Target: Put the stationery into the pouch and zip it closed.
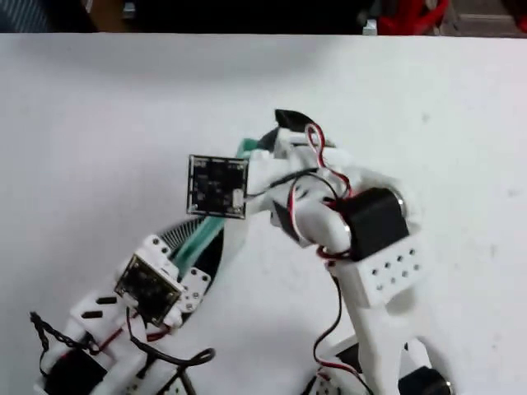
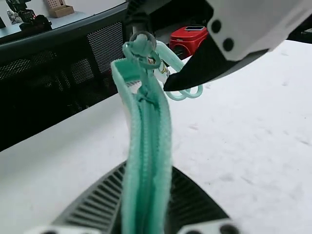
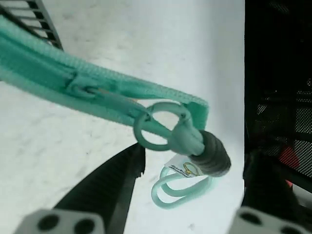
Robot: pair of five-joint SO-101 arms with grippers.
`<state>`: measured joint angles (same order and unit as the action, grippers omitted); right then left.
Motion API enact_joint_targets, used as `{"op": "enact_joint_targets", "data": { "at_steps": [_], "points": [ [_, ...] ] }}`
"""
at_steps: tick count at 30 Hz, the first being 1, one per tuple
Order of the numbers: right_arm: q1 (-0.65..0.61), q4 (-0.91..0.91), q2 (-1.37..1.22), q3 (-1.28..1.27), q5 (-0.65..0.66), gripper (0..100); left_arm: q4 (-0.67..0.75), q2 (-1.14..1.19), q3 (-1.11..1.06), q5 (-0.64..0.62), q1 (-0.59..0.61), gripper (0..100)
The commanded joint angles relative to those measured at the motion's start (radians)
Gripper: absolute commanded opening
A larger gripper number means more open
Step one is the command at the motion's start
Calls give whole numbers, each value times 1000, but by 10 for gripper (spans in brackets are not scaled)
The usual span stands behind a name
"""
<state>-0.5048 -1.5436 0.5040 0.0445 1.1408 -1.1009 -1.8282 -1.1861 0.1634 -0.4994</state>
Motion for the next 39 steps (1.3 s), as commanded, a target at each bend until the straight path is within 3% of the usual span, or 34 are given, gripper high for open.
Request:
{"op": "enact_joint_targets", "data": {
  "at_steps": [1,5,17,20,26,37,39],
  "points": [
    [-10,15,15,20,17,244,17,-1,-3,8,12,21],
    [-10,15,76,15,12,122,17,-1,-3,8,12,21],
    [-102,18,148,-98,9,17,17,-1,-3,5,12,21],
    [-97,24,156,-106,-66,50,17,-1,-3,5,12,21],
    [-102,22,203,-104,-187,217,17,-1,-3,5,12,21],
    [-240,16,189,-117,-189,200,17,-1,-3,8,12,22],
    [-248,19,196,-117,-184,162,17,-1,-3,8,12,22]
  ]
}}
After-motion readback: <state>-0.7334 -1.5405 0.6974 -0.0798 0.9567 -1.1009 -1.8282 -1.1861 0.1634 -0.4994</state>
